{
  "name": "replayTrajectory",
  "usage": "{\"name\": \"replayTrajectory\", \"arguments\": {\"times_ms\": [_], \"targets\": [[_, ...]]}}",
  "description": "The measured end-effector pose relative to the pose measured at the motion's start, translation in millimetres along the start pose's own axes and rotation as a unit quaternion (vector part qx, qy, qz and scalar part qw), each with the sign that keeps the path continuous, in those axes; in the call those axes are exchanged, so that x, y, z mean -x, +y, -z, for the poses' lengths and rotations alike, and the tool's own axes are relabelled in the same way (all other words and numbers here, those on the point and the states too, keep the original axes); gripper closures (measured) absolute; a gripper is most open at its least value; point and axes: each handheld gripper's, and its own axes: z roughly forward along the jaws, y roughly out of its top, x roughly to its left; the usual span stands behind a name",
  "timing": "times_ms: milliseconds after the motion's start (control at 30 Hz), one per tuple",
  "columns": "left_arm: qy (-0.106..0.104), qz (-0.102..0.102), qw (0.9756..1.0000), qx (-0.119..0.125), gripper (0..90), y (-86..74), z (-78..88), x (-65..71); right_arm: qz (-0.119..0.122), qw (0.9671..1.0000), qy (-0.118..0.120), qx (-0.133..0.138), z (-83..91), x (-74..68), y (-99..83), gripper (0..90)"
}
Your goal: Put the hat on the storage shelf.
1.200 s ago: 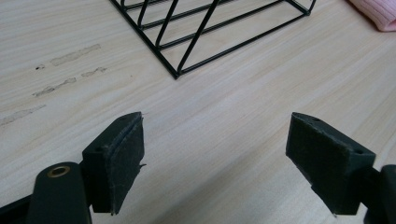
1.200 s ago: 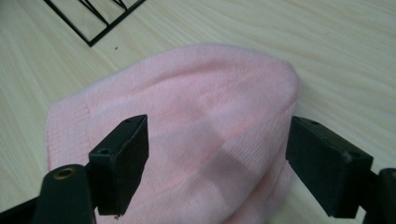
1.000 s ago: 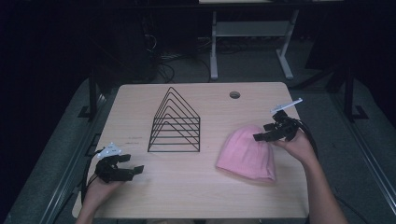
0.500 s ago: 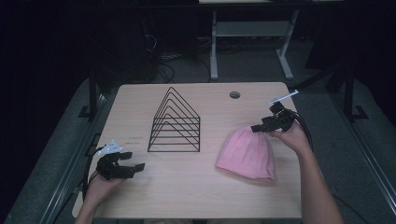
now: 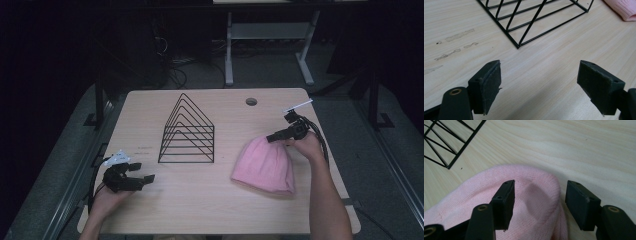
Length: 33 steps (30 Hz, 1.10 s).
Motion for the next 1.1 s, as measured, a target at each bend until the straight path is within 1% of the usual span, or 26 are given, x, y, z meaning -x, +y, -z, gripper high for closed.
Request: {"name": "replayTrajectory", "arguments": {"times_ms": [100,167,233,267,300,400,433,467,500,567,633,667,733,767,800,867,933,1100], "targets": [[0.003,0.004,1.0000,0.006,19.2,1.2,0.2,-1.1,-0.004,1.0000,0.003,0.006,-1.9,1.6,-3.4,41.1],[0.003,0.010,0.9999,0.010,19.1,1.3,0.3,-2.3,0.000,1.0000,0.001,0.004,-4.7,1.3,-5.3,41.8],[0.005,0.009,0.9999,0.008,19.1,0.9,0.5,-2.8,0.001,1.0000,-0.003,-0.006,-7.3,1.9,-6.3,41.4],[0.006,0.008,0.9999,0.007,19.1,0.7,0.5,-2.9,0.002,0.9999,-0.003,-0.015,-12.2,3.3,-8.6,41.0],[0.007,0.004,1.0000,0.006,19.1,0.6,0.5,-3.3,0.002,0.9999,-0.003,-0.015,-12.2,3.3,-8.6,41.0],[0.007,0.007,0.9999,0.004,19.1,0.0,0.0,-2.4,0.003,0.9999,0.014,0.001,-13.6,6.8,-13.2,46.8],[0.008,0.005,1.0000,0.003,19.2,-0.2,0.0,-2.4,0.000,0.9998,0.018,0.004,-13.4,7.8,-14.1,49.6],[0.008,0.004,1.0000,0.003,19.2,-0.5,-0.1,-2.5,0.003,0.9997,0.025,0.005,-13.8,8.6,-15.1,54.2],[0.009,0.006,0.9999,0.002,19.2,-0.8,-0.1,-2.8,0.007,0.9996,0.026,0.003,-14.0,8.4,-15.7,56.7],[0.009,0.007,0.9999,-0.001,19.2,-0.9,-0.3,-3.2,0.016,0.9995,0.025,0.004,-13.5,7.2,-16.3,64.6],[0.010,0.008,0.9999,0.000,19.3,-1.0,-0.9,-2.5,0.024,0.9993,0.028,0.007,-12.4,5.3,-17.1,69.1],[0.009,0.008,0.9999,0.000,19.3,-1.0,-1.2,-1.9,0.026,0.9993,0.025,0.009,-11.6,4.4,-17.0,71.6],[0.009,0.007,0.9999,-0.002,19.4,-1.2,-1.2,-1.1,0.032,0.9991,0.025,0.012,-9.2,2.1,-16.2,73.6],[0.009,0.006,0.9999,-0.003,19.4,-1.3,-1.0,-1.0,0.036,0.9990,0.022,0.012,-6.7,-1.3,-14.5,74.7],[0.009,0.005,0.9999,-0.004,19.4,-1.6,-0.5,-0.9,0.036,0.9990,0.022,0.012,-6.7,-1.3,-14.5,74.7],[0.009,0.004,1.0000,-0.002,19.4,-2.5,0.1,-0.4,0.046,0.9985,0.021,0.019,-1.7,-8.2,-11.9,75.3],[0.009,0.004,0.9999,-0.001,19.4,-2.7,1.1,-0.6,0.049,0.9983,0.021,0.024,1.8,-12.9,-10.6,75.6],[0.009,0.009,0.9999,-0.004,19.4,-3.7,2.6,-2.6,0.074,0.9963,0.019,0.037,15.2,-28.5,-6.2,75.8]]}}
